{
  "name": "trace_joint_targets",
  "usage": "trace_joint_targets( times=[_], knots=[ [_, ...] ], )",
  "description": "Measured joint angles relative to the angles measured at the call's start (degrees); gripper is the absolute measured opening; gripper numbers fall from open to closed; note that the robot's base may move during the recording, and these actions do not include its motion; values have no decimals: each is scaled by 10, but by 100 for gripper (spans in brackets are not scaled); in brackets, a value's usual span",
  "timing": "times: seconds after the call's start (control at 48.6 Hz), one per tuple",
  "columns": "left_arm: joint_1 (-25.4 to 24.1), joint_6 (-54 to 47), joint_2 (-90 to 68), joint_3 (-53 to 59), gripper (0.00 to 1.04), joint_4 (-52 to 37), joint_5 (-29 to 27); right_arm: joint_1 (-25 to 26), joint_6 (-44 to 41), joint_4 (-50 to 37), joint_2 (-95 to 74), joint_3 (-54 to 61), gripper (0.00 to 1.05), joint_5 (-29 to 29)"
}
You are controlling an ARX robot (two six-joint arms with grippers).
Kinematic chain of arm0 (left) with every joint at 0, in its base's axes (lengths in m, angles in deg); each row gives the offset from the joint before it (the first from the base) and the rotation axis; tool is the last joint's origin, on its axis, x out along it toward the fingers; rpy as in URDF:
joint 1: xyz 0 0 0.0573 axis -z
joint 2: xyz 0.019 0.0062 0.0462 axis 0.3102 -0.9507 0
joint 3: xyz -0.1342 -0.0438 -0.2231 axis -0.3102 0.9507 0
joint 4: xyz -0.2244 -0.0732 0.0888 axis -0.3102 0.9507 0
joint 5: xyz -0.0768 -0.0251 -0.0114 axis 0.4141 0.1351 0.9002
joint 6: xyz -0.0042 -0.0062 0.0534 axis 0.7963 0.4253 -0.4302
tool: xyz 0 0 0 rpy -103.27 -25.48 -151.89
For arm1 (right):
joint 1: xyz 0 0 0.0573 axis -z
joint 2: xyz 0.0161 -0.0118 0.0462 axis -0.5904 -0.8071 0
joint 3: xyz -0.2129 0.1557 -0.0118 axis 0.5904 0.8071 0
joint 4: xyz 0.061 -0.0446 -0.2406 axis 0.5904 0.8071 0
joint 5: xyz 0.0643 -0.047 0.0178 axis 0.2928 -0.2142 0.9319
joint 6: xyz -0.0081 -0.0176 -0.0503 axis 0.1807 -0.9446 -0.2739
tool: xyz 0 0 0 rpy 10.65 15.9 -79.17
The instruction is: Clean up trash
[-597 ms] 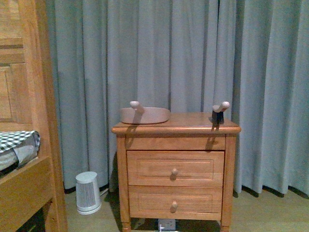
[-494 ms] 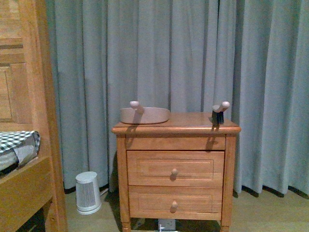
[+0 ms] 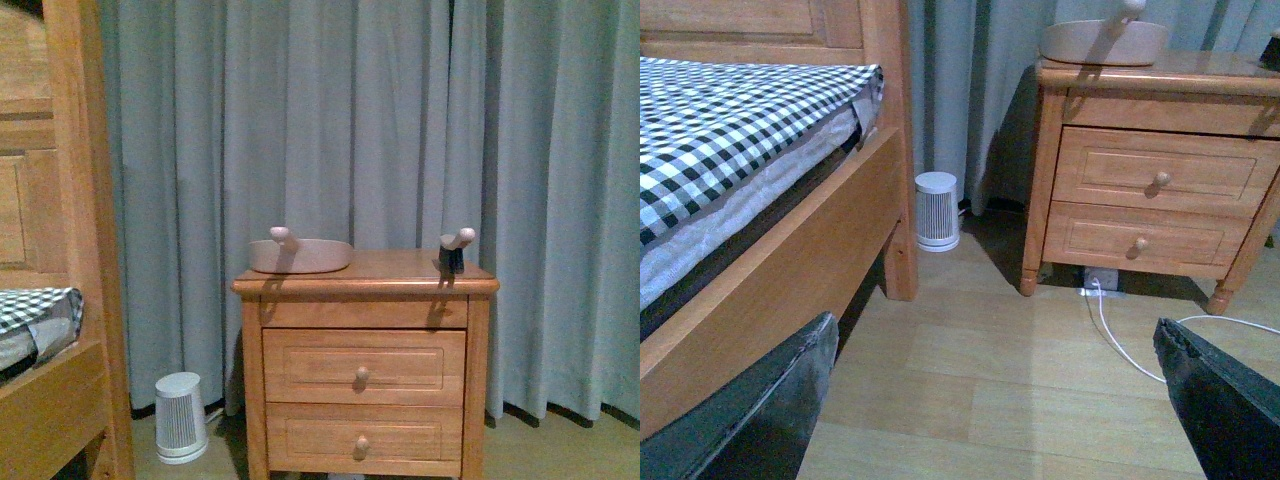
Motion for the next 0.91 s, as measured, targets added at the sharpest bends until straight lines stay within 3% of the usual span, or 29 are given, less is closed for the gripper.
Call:
trace_joint_targets(
  times=[0.905],
  knots=[
    [0, 0, 0, 0, 97, 0, 0, 0, 0, 0, 0, 0, 97, 0]
  ],
)
